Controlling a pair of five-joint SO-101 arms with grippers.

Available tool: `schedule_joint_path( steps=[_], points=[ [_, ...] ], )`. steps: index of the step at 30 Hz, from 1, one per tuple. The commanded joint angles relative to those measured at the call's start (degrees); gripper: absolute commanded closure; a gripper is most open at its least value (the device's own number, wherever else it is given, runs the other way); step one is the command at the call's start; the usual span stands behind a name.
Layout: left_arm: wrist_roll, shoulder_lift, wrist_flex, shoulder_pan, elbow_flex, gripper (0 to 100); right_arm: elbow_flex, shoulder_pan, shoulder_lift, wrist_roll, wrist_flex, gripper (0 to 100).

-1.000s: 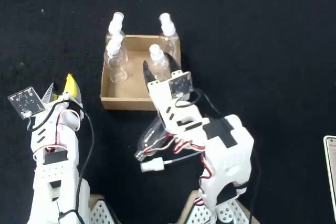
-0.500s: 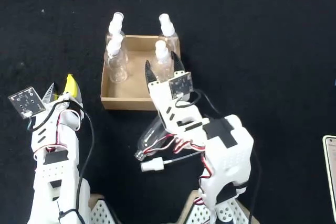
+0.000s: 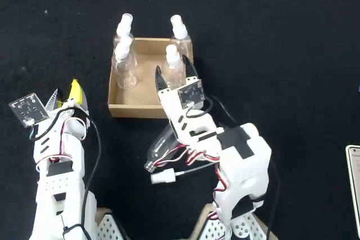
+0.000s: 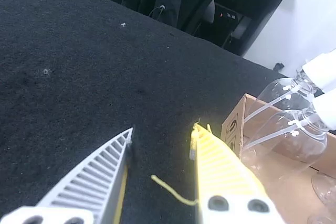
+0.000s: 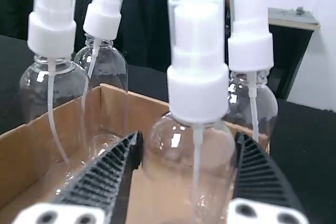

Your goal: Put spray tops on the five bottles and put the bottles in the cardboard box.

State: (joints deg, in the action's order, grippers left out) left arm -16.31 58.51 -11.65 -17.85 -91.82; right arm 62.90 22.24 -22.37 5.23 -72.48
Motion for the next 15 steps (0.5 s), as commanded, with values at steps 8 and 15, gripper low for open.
schedule_joint_path(
  steps=[8, 15],
  points=[
    [-0.26, 0.26, -1.58, 0.13, 1.27, 84, 3.91, 0.97, 9.54, 1.05, -2.37, 75.9],
    [-0.26, 0.26, -1.58, 0.13, 1.27, 84, 7.69, 0.88, 16.04, 1.05, -2.02, 76.1]
  ],
)
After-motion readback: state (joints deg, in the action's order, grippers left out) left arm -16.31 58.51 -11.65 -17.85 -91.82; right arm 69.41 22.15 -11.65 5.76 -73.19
